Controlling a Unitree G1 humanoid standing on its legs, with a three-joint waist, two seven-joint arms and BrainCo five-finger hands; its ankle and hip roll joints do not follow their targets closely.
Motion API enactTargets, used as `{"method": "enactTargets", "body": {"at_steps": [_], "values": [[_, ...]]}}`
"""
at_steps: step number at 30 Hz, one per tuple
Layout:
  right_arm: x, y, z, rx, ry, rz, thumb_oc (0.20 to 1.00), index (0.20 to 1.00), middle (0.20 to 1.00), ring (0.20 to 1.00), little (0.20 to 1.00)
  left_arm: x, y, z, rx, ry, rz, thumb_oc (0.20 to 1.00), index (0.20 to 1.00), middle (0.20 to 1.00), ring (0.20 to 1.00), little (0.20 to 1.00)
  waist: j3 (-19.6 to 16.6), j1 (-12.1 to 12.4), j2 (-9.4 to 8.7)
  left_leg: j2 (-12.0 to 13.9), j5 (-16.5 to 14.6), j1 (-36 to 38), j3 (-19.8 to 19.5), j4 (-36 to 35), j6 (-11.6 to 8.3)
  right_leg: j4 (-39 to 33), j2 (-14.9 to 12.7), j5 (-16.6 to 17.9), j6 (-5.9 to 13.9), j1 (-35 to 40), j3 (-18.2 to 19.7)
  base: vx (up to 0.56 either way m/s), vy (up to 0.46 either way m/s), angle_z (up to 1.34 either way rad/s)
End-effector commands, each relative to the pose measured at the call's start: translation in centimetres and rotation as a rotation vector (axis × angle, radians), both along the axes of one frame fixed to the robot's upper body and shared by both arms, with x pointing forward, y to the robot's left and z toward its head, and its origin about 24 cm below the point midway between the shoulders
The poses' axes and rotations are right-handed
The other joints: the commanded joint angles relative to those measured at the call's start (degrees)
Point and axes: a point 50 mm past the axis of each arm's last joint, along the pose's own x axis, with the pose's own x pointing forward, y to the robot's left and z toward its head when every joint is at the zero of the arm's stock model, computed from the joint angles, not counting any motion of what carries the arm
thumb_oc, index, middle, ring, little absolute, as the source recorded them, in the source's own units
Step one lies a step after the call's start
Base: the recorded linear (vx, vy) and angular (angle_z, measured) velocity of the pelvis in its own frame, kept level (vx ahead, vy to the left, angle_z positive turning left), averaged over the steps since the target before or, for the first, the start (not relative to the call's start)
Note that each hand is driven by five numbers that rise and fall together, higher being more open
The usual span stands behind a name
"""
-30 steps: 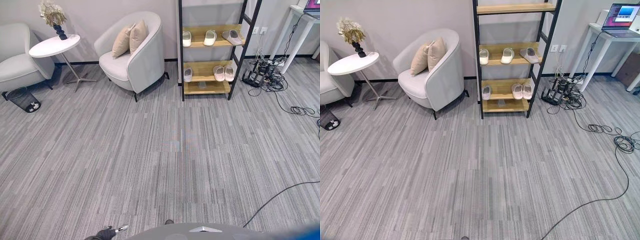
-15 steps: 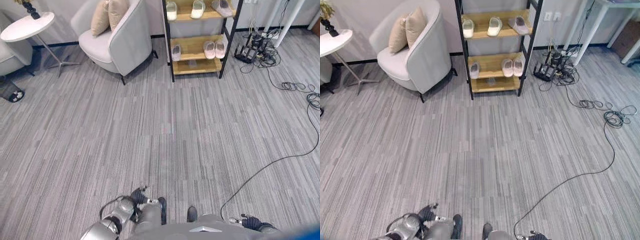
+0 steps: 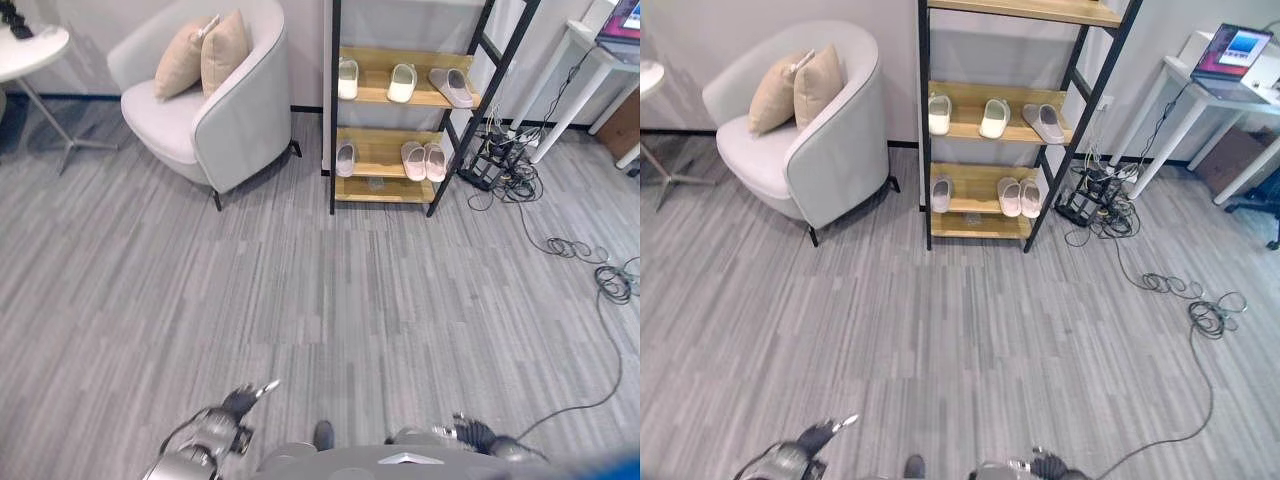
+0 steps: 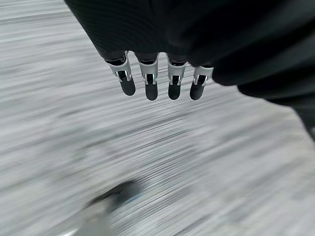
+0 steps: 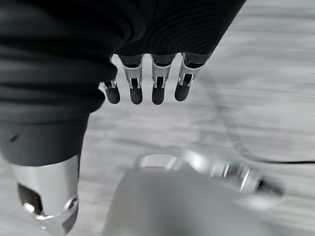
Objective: Arrange the slippers neatly on the shoe rack.
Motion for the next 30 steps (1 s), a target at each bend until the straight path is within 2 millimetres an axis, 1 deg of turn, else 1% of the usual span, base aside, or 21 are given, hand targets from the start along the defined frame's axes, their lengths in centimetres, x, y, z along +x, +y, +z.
{"method": "enactTargets", "body": {"at_steps": [1,2,3,4,6,7,8,10,12,14,16,17,18,19,20,21,23,25,27,28,30], "values": [[-1.7,-0.5,-0.5,-0.036,0.078,0.009,1.000,1.000,1.000,1.000,1.000,-0.9,2.4,0.2,-0.029,-0.030,0.205,1.000,1.000,1.000,1.000,1.000,3.6,1.0,-2.71,6.1,-0.5,-4.5,0.2,3.6,-6.83,-32.5,0.8,9.9,3.81,12.4,-2.2,0.28,-0.066,0.47],[-1.7,-0.5,-0.5,-0.036,0.078,0.009,1.000,1.000,1.000,1.000,1.000,-0.9,2.4,0.2,-0.029,-0.030,0.205,1.000,1.000,1.000,1.000,1.000,3.9,0.9,-2.67,6.1,-0.6,-4.3,0.1,3.6,-6.86,-32.6,0.8,9.8,3.80,12.7,-2.3,0.36,-0.164,0.71],[-3.7,-0.7,-0.9,-0.029,0.148,-0.018,1.000,1.000,1.000,1.000,1.000,-0.3,1.7,0.3,-0.020,-0.038,0.151,1.000,1.000,1.000,1.000,1.000,4.2,-0.6,-3.05,6.3,-2.2,-2.2,-1.1,3.6,-7.76,-41.4,1.1,11.0,4.92,11.0,0.9,0.43,-0.256,0.81],[-5.7,-1.1,-1.2,-0.020,0.204,-0.083,1.000,1.000,1.000,1.000,1.000,-0.8,1.4,0.0,-0.007,-0.016,0.110,1.000,1.000,1.000,1.000,1.000,4.4,-1.7,-3.08,6.9,-3.0,-0.4,-1.3,3.2,-8.56,-45.3,0.6,13.1,5.93,10.4,2.6,0.51,-0.332,0.81],[-6.7,-1.3,-1.3,-0.019,0.232,-0.114,1.000,1.000,1.000,1.000,1.000,-1.4,1.3,-0.3,-0.004,0.009,0.102,1.000,1.000,1.000,1.000,1.000,4.3,-2.1,-3.16,7.4,-3.4,0.2,-1.4,3.1,-8.95,-46.7,0.5,14.2,6.29,10.3,3.6,0.24,-0.223,1.17],[-8.7,-1.6,-1.4,-0.019,0.285,-0.163,1.000,1.000,1.000,1.000,1.000,-2.8,1.3,-0.8,0.004,0.062,0.086,1.000,1.000,1.000,1.000,1.000,4.1,-3.0,-3.22,8.0,-3.9,1.2,-1.8,3.3,-9.69,-46.9,0.2,15.5,6.80,9.9,5.2,0.20,-0.261,0.84],[-9.4,-1.8,-1.4,-0.024,0.307,-0.177,1.000,1.000,1.000,1.000,1.000,-3.4,1.4,-1.1,0.007,0.088,0.081,1.000,1.000,1.000,1.000,1.000,3.9,-3.2,-3.31,8.2,-4.1,1.6,-2.1,3.5,-9.95,-46.4,0.4,15.5,6.84,10.0,5.6,0.27,-0.380,0.35],[-11.6,-2.9,-1.2,-0.047,0.376,-0.219,1.000,1.000,1.000,1.000,1.000,-6.2,2.0,-1.8,0.013,0.178,0.105,1.000,1.000,1.000,1.000,1.000,2.6,-3.2,-3.16,9.8,-4.7,2.9,-2.6,4.0,-11.23,-45.3,2.0,11.5,6.05,11.5,5.3,0.24,-0.456,-0.18],[-12.2,-3.5,-1.0,-0.062,0.398,-0.218,1.000,1.000,1.000,1.000,1.000,-7.7,2.2,-2.1,0.002,0.222,0.146,1.000,1.000,1.000,1.000,1.000,1.7,-3.1,-2.29,11.9,-2.9,3.4,-3.5,4.4,-12.54,-44.2,3.8,8.9,4.81,12.1,4.7,0.19,-0.491,-0.54],[-11.3,-4.4,-0.7,-0.089,0.374,-0.183,1.000,1.000,1.000,1.000,1.000,-7.8,2.1,-2.1,-0.007,0.222,0.144,1.000,1.000,1.000,1.000,1.000,1.4,-2.7,-1.75,14.4,2.0,1.7,-4.7,7.2,-14.56,-43.5,6.1,6.4,2.88,13.5,2.7,0.10,-0.456,-0.14],[-10.0,-5.4,-0.4,-0.118,0.332,-0.171,1.000,1.000,1.000,1.000,1.000,-6.9,2.1,-1.9,-0.007,0.190,0.142,1.000,1.000,1.000,1.000,1.000,1.6,-2.0,-2.31,16.0,6.5,-1.0,-4.2,12.4,-15.57,-44.3,7.0,5.4,1.47,15.3,0.6,0.04,-0.424,0.14],[-8.6,-6.2,-0.1,-0.145,0.290,-0.146,1.000,1.000,1.000,1.000,1.000,-5.9,2.0,-1.7,-0.008,0.156,0.140,1.000,1.000,1.000,1.000,1.000,2.2,-1.2,-3.20,16.9,6.6,-3.4,-1.6,18.1,-14.53,-44.9,7.6,4.0,0.07,17.1,-0.7,0.05,-0.487,-0.08],[-6.9,-6.7,0.3,-0.173,0.246,-0.097,1.000,1.000,1.000,1.000,1.000,-5.2,1.5,-1.6,-0.018,0.137,0.127,1.000,1.000,1.000,1.000,1.000,2.6,-0.4,-3.33,15.5,4.2,-5.0,-0.2,19.1,-13.52,-44.9,8.0,3.2,-0.28,18.1,-1.1,0.05,-0.390,0.06],[-6.3,-6.8,0.4,-0.178,0.232,-0.083,1.000,1.000,1.000,1.000,1.000,-5.1,1.3,-1.6,-0.021,0.133,0.120,1.000,1.000,1.000,1.000,1.000,2.7,-0.2,-3.30,14.4,3.2,-5.2,-0.4,18.2,-13.27,-44.9,8.2,3.1,-0.17,18.3,-0.9,0.06,-0.171,0.16],[-5.4,-6.8,0.5,-0.191,0.204,-0.066,1.000,1.000,1.000,1.000,1.000,-4.9,0.8,-1.6,-0.021,0.133,0.097,1.000,1.000,1.000,1.000,1.000,2.5,0.2,-3.46,11.9,0.1,-5.9,0.0,16.2,-12.27,-45.4,8.0,3.1,0.18,18.5,-0.9,0.08,-0.080,0.09],[-4.6,-6.6,0.6,-0.197,0.172,-0.053,1.000,1.000,1.000,1.000,1.000,-4.7,0.3,-1.7,-0.015,0.131,0.056,1.000,1.000,1.000,1.000,1.000,2.0,0.5,-3.21,8.5,-0.2,-8.5,1.9,11.5,-11.41,-47.0,8.4,3.3,0.48,19.7,-1.9,0.06,-0.059,-0.05],[-3.6,-5.3,0.3,-0.198,0.148,0.012,1.000,1.000,1.000,1.000,1.000,-4.3,-0.1,-1.6,-0.010,0.123,0.040,1.000,1.000,1.000,1.000,1.000,2.3,1.5,-2.49,7.3,3.1,-9.7,1.5,6.3,-11.88,-47.4,9.9,3.0,0.64,20.5,-1.0,0.05,0.008,0.15],[-2.9,-4.3,0.1,-0.224,0.145,0.135,1.000,1.000,1.000,1.000,1.000,-4.7,-0.1,-1.8,0.004,0.150,0.032,1.000,1.000,1.000,1.000,1.000,1.6,1.5,-2.45,6.2,3.4,-7.3,-1.6,3.3,-11.18,-46.8,10.5,2.6,0.73,20.9,-0.6,0.14,0.059,-0.71],[-2.6,-3.7,0.0,-0.241,0.142,0.208,1.000,1.000,1.000,1.000,1.000,-4.9,0.3,-1.8,0.032,0.167,0.006,1.000,1.000,1.000,1.000,1.000,0.9,1.3,-2.74,6.3,3.5,-6.1,-1.3,2.4,-10.77,-46.2,10.4,2.3,0.89,21.2,-0.4,0.17,0.105,-0.52],[-3.6,-2.4,-0.6,-0.200,0.184,0.203,1.000,1.000,1.000,1.000,1.000,-4.8,0.6,-1.7,0.046,0.169,0.006,1.000,1.000,1.000,1.000,1.000,0.0,1.1,-3.12,5.9,2.7,-4.2,-1.2,1.7,-9.82,-45.5,9.9,2.2,1.27,21.8,0.1,0.14,0.132,0.03],[-4.0,-2.2,-0.7,-0.191,0.197,0.198,1.000,1.000,1.000,1.000,1.000,-4.7,0.7,-1.7,0.049,0.164,0.005,1.000,1.000,1.000,1.000,1.000,-0.1,1.0,-3.19,5.7,2.2,-3.7,-1.0,1.8,-9.32,-44.2,9.7,2.2,1.55,21.6,0.2,0.08,0.111,-0.11]]}}
